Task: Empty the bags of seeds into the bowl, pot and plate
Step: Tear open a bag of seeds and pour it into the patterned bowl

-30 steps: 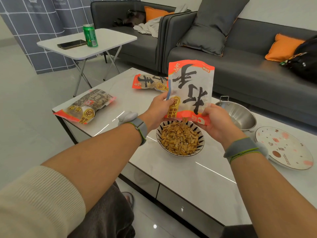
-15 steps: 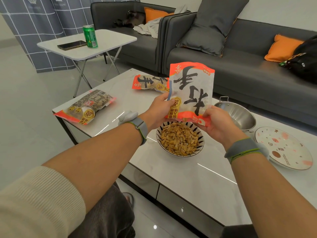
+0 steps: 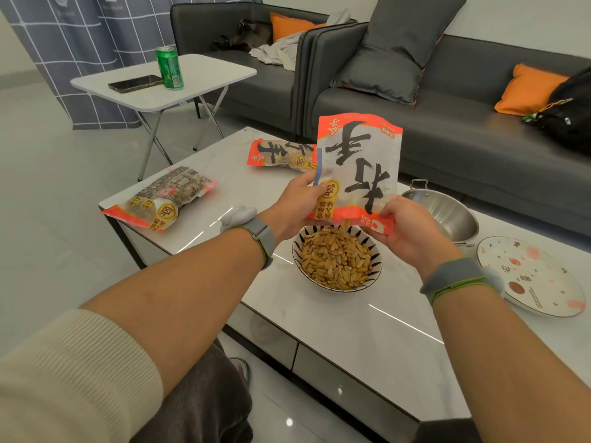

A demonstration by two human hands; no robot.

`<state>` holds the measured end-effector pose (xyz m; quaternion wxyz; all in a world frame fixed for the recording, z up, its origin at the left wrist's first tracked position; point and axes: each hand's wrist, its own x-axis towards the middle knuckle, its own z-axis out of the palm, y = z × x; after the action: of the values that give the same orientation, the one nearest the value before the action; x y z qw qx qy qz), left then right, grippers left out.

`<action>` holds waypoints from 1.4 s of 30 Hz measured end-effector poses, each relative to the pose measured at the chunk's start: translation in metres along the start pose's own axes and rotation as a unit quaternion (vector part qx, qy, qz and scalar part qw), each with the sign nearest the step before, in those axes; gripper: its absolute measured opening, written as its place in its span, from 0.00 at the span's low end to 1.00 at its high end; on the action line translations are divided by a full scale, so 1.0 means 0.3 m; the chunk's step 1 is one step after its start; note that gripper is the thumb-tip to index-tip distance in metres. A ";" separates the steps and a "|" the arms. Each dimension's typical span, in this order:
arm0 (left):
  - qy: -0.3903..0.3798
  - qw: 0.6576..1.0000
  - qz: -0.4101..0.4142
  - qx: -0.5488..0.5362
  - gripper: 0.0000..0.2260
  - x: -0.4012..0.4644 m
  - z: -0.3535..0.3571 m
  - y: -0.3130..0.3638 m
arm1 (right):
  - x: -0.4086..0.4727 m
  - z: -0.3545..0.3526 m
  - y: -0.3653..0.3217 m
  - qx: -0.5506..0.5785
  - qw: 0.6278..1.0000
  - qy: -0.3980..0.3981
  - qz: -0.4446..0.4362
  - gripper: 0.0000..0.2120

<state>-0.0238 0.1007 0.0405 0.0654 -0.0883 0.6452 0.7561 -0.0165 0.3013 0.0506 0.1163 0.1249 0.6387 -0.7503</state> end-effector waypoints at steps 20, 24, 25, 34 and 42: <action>-0.005 1.000 0.008 0.025 0.12 0.006 -0.005 -0.003 | -0.019 0.006 -0.012 0.000 1.000 0.003 0.010 0.09; -0.013 0.999 0.019 0.029 0.14 0.010 -0.003 -0.005 | -0.017 0.013 -0.008 -0.020 1.000 -0.003 -0.007 0.10; -0.015 0.999 0.021 0.025 0.12 0.010 -0.004 -0.003 | -0.016 0.013 -0.008 -0.023 1.000 -0.003 -0.011 0.10; -0.014 0.998 0.028 0.054 0.08 0.007 -0.003 -0.019 | 0.004 0.007 0.006 -0.077 0.997 0.018 -0.017 0.11; -0.015 0.999 0.015 0.047 0.06 -0.004 -0.009 -0.009 | 0.007 0.010 0.012 -0.076 0.997 0.021 -0.012 0.11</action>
<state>-0.0219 0.0985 0.0378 0.0682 -0.0642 0.6798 0.7274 -0.0173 0.2977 0.0470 0.1028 0.1241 0.6973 -0.6984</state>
